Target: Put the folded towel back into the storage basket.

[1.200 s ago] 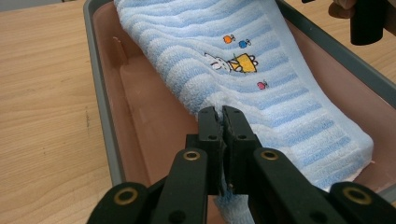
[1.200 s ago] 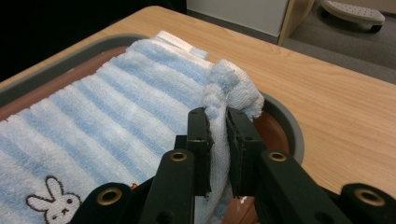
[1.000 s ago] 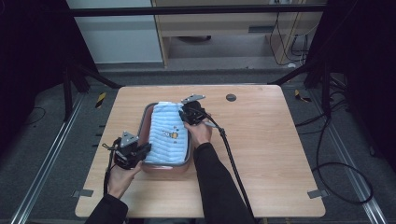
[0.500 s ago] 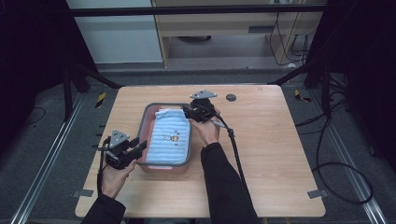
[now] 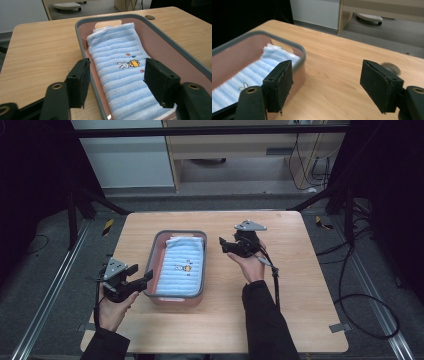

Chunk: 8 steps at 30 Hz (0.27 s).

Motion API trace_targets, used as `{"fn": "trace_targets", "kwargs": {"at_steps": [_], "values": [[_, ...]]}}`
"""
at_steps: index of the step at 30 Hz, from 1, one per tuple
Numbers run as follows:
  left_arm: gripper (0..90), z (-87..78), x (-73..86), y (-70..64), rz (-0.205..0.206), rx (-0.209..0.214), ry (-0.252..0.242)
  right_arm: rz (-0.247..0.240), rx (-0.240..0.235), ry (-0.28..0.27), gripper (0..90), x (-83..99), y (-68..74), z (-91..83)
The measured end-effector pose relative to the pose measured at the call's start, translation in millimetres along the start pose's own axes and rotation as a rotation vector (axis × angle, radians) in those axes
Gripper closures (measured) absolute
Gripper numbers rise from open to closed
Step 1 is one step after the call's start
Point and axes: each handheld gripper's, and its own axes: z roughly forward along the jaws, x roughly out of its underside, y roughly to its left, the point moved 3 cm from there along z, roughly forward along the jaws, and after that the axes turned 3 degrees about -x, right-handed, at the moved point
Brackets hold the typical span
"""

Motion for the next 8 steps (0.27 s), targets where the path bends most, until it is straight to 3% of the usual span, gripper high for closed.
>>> {"fn": "trace_targets", "kwargs": {"at_steps": [8], "values": [[25.0, -1.5, 7.2, 19.7, 0.001, -0.049, 0.0, 0.029, 0.059, 0.025, 22.3, 33.4, -41.7, -46.3]]}}
